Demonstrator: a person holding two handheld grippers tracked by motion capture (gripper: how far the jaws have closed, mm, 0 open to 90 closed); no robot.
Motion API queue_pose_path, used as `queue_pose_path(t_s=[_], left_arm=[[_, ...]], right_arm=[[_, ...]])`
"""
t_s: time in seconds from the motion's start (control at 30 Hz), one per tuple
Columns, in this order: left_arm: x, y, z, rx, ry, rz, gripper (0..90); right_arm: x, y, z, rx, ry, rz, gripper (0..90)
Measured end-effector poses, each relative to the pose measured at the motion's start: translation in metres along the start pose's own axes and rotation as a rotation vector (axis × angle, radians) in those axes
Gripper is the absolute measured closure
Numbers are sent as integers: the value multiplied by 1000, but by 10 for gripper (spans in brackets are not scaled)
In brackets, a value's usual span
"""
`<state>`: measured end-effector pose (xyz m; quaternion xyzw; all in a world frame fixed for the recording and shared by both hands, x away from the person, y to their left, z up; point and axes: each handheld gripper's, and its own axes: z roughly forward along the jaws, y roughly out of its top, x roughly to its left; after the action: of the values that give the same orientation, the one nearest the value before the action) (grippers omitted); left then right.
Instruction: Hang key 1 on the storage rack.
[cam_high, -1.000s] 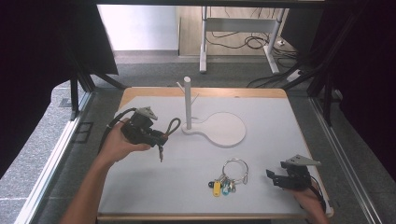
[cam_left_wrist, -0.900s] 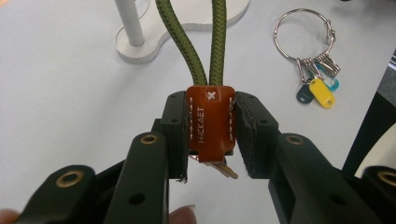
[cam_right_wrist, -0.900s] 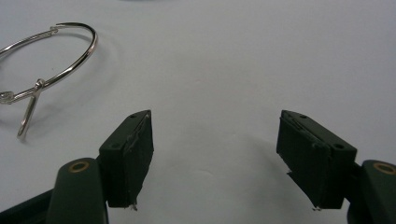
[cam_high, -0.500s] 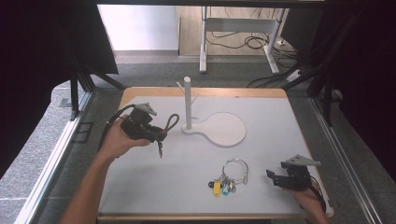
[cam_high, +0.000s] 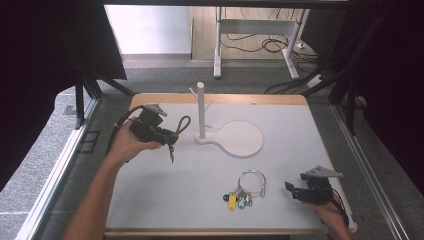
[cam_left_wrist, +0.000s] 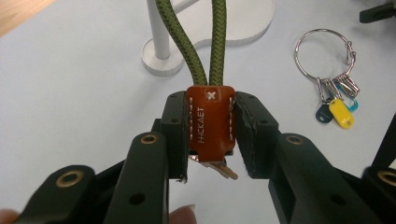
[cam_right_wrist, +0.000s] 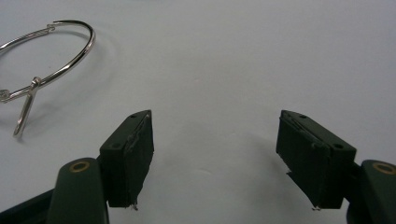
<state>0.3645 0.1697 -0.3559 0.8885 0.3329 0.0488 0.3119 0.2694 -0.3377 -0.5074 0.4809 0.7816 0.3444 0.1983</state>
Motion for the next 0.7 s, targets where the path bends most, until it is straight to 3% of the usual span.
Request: queue_pose_path(t_s=[0.7], left_arm=[[14,22,-6,-10,5,-15,669]], right_arm=[[-3,0,2,3,-17,10,292]])
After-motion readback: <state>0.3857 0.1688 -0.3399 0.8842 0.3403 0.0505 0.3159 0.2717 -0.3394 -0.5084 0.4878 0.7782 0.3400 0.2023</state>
